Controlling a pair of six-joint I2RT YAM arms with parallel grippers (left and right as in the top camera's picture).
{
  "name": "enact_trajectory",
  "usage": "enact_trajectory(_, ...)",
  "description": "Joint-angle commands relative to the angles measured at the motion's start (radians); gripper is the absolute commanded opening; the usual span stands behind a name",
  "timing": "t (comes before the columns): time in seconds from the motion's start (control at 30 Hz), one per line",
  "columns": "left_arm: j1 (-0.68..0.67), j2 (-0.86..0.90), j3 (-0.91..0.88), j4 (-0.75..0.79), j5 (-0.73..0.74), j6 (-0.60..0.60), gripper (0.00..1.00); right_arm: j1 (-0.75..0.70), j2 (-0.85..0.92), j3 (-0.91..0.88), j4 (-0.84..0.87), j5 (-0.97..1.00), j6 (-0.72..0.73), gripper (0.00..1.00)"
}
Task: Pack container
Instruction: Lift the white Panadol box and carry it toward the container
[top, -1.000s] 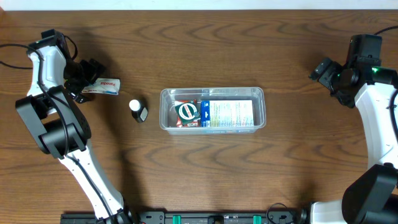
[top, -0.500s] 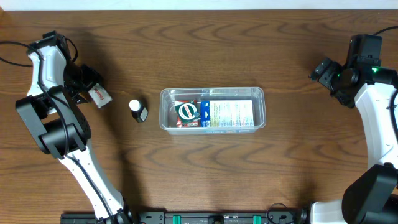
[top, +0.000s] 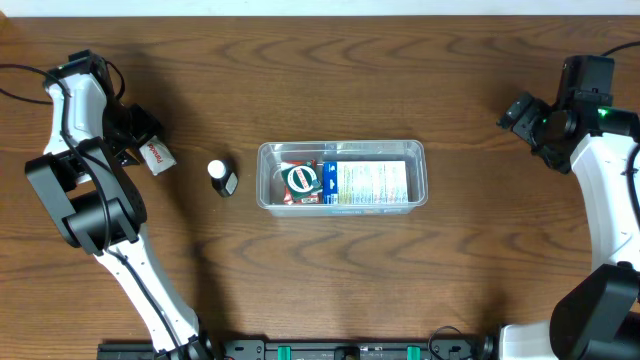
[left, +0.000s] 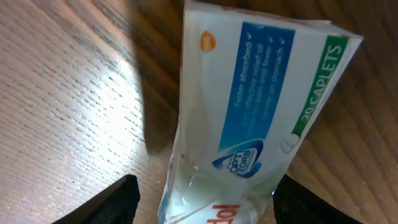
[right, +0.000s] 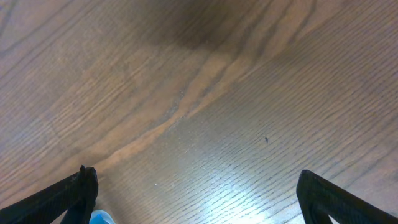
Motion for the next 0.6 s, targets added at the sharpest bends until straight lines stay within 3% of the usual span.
enact_trajectory(0.0,0.002,0.010,0.005,0.008,-0.027,0.026,0.70,-0.004,0.002,0.001,-0.001,0.004,0.011,0.99)
enact_trajectory(0.57,0.002,0.010,-0.088,0.053,-0.105,-0.092,0.69,-0.004,0.002,0.001,-0.001,0.003,0.011,0.99)
